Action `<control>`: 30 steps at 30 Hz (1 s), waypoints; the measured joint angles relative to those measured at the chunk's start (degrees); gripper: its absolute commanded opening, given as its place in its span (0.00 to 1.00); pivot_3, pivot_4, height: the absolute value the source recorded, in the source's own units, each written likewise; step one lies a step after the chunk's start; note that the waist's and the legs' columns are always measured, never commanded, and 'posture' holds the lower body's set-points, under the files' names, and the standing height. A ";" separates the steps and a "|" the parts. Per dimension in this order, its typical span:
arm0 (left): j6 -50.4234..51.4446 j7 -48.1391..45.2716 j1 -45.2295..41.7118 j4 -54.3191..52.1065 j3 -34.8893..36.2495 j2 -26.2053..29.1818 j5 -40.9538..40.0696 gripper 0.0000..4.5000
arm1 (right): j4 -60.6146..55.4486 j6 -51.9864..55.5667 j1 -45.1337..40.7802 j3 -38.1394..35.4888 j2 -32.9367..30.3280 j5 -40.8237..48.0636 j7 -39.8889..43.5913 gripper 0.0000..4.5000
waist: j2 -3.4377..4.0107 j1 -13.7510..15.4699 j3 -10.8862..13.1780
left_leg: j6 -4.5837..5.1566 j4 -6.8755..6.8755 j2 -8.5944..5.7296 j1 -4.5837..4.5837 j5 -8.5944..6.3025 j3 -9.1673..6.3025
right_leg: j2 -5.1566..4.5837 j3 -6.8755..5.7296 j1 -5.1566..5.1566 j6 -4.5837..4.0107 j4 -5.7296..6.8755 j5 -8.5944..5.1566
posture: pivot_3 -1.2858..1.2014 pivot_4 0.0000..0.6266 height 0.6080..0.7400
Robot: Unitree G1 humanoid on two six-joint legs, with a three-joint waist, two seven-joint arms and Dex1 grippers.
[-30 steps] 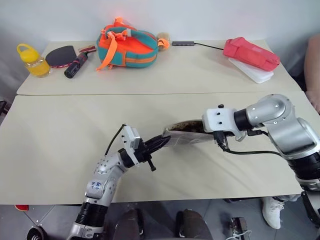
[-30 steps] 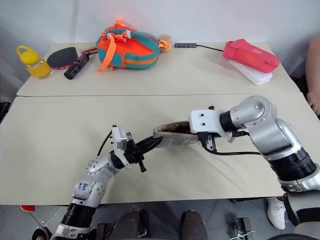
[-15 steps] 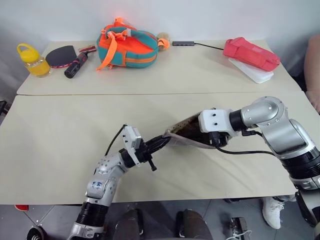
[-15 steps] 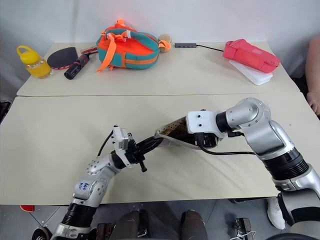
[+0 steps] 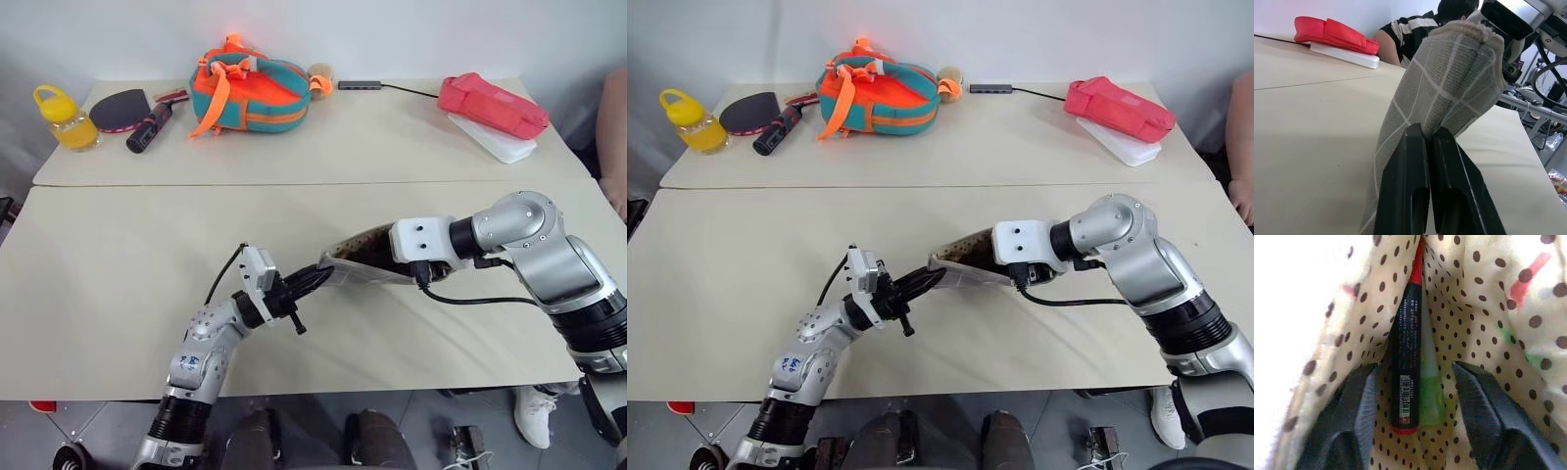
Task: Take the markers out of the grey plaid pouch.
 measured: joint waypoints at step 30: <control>0.05 0.45 0.01 0.04 -0.34 -0.68 0.41 0.00 | 2.99 -6.09 3.12 2.39 2.00 -7.54 -2.82 0.35 | 0.00 -0.04 0.00 | 0.00 0.02 0.00 0.02 0.00 0.00 | 0.01 -0.01 0.02 0.00 0.01 0.00 | 0.52 0.24 1.00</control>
